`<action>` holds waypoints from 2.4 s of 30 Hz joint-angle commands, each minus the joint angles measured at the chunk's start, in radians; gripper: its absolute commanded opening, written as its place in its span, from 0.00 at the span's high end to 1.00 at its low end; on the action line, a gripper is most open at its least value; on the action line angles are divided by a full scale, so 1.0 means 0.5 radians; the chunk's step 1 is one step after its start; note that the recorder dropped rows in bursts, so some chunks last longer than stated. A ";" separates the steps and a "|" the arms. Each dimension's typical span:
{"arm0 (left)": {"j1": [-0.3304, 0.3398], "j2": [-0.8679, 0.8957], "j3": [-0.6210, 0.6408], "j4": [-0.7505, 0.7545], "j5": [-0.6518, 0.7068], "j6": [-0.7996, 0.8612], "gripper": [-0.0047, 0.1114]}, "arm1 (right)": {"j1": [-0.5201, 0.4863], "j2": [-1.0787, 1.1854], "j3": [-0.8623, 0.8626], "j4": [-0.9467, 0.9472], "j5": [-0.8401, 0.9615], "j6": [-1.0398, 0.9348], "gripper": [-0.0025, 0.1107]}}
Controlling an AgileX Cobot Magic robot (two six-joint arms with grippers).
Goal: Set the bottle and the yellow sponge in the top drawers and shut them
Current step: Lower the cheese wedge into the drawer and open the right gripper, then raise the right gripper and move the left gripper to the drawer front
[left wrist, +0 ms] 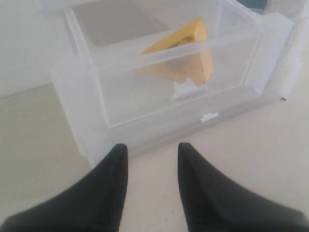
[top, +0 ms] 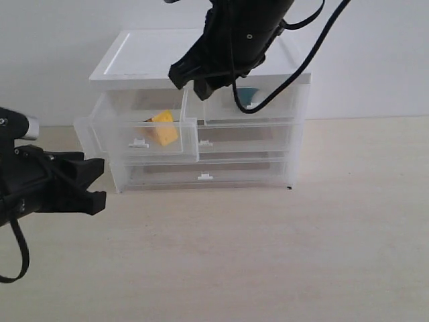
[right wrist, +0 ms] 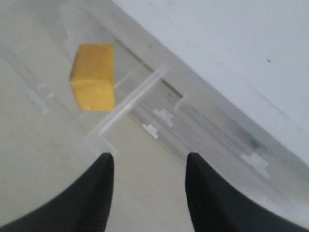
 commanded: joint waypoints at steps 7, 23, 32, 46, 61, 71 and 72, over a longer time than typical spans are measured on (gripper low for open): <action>0.007 0.252 -0.276 0.279 0.013 -0.411 0.68 | -0.066 -0.027 0.140 0.018 -0.019 0.083 0.61; 0.007 0.492 -0.674 0.447 0.005 -0.605 0.68 | -0.130 -0.027 0.296 -0.069 -0.097 0.066 0.61; 0.007 0.492 -0.804 0.484 0.019 -0.680 0.68 | -0.130 -0.027 0.296 -0.081 -0.081 0.066 0.61; 0.007 0.736 -0.927 0.493 0.016 -0.616 0.68 | -0.130 -0.027 0.296 -0.066 -0.032 0.028 0.61; -0.164 0.146 -0.774 0.592 0.619 -0.598 0.68 | -0.130 -0.027 0.296 -0.116 -0.082 0.024 0.61; -0.200 0.408 -0.767 0.582 0.346 -0.648 0.68 | -0.130 -0.118 0.296 -0.121 -0.133 0.108 0.61; -0.199 0.437 -0.787 0.582 0.331 -0.648 0.68 | -0.130 -0.129 0.296 -0.132 -0.116 0.113 0.61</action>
